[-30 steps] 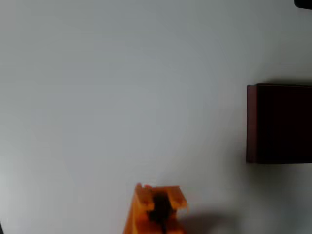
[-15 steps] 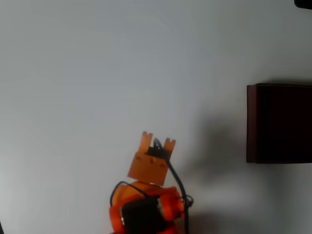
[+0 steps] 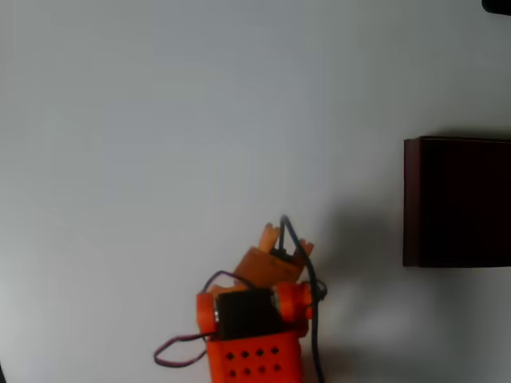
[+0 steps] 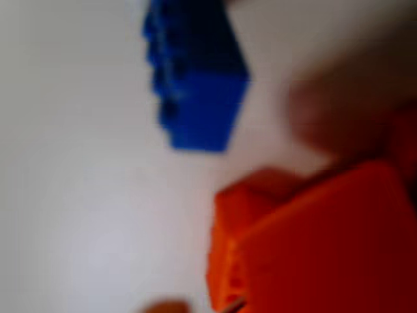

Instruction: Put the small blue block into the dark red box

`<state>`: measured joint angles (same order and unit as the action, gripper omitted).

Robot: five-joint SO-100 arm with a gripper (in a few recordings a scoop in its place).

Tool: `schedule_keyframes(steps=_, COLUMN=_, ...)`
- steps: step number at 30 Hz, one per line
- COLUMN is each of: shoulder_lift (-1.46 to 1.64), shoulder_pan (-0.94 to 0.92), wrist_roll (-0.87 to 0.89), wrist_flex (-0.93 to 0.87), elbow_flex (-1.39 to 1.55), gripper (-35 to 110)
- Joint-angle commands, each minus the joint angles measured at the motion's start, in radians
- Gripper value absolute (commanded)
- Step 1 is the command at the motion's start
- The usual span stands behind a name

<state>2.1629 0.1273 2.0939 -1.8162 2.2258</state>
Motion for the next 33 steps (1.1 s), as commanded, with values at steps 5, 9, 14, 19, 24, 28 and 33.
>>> schedule_keyframes(steps=5, shoulder_lift=-0.006, shoulder_pan=-0.023, wrist_roll=0.038, wrist_flex=0.043, elbow_flex=0.041, gripper=27)
schedule_keyframes(steps=9, shoulder_lift=-0.015, shoulder_pan=-0.002, wrist_roll=0.064, wrist_flex=0.083, elbow_flex=0.063, gripper=27)
schedule_keyframes(steps=14, shoulder_lift=-0.011, shoulder_pan=0.02, wrist_roll=0.069, wrist_flex=0.167, elbow_flex=0.135, gripper=26)
schedule_keyframes(steps=19, shoulder_lift=-0.008, shoulder_pan=0.054, wrist_roll=0.107, wrist_flex=0.215, elbow_flex=0.146, gripper=26)
schedule_keyframes(steps=24, shoulder_lift=-0.015, shoulder_pan=0.077, wrist_roll=0.13, wrist_flex=0.29, elbow_flex=0.204, gripper=27)
schedule_keyframes(steps=28, shoulder_lift=-0.015, shoulder_pan=0.083, wrist_roll=0.143, wrist_flex=0.304, elbow_flex=0.241, gripper=27)
schedule_keyframes(steps=33, shoulder_lift=-0.018, shoulder_pan=0.095, wrist_roll=0.15, wrist_flex=0.374, elbow_flex=0.293, gripper=27)
